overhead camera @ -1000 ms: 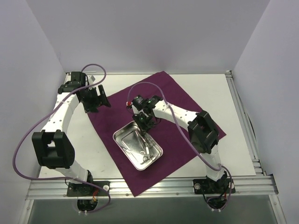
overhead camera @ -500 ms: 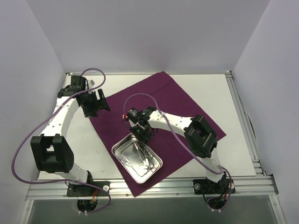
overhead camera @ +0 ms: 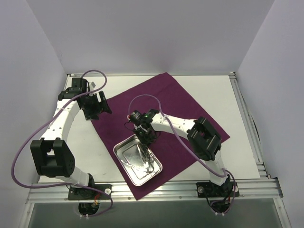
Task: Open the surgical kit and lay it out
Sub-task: Place the container in the surgical kit, then pick up the medical item from the container.
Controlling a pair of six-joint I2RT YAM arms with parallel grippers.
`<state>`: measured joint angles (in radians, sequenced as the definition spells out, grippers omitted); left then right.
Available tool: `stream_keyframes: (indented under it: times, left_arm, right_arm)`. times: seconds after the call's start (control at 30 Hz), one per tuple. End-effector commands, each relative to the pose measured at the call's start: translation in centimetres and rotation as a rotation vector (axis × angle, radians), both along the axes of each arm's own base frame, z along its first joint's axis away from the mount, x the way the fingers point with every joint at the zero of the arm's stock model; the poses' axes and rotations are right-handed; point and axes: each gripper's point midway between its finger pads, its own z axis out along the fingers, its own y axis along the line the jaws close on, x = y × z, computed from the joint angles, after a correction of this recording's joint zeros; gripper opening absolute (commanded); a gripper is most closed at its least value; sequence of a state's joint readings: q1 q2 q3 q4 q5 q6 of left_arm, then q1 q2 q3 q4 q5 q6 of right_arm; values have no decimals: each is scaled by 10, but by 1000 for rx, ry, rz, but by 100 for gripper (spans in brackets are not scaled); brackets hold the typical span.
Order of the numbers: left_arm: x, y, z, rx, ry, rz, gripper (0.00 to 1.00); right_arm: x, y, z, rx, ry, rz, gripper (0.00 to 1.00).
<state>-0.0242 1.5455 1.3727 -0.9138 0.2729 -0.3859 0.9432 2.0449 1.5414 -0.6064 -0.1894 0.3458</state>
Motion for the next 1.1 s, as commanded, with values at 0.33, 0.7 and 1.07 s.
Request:
stream_keyframes:
  times: [0.33,0.7,1.07]
  left_arm:
    - [-25,1,7,4,6,8,86]
    - [-38,-6,11,-7,40,18,85]
    - [-64,-48,12,-60,63,-2,81]
  right_arm:
    - [-14,3,19,24,10,-46,21]
    - [12,-2,51,29,-144,-76,45]
    - [65,-76,143,-92,-586,-267,68]
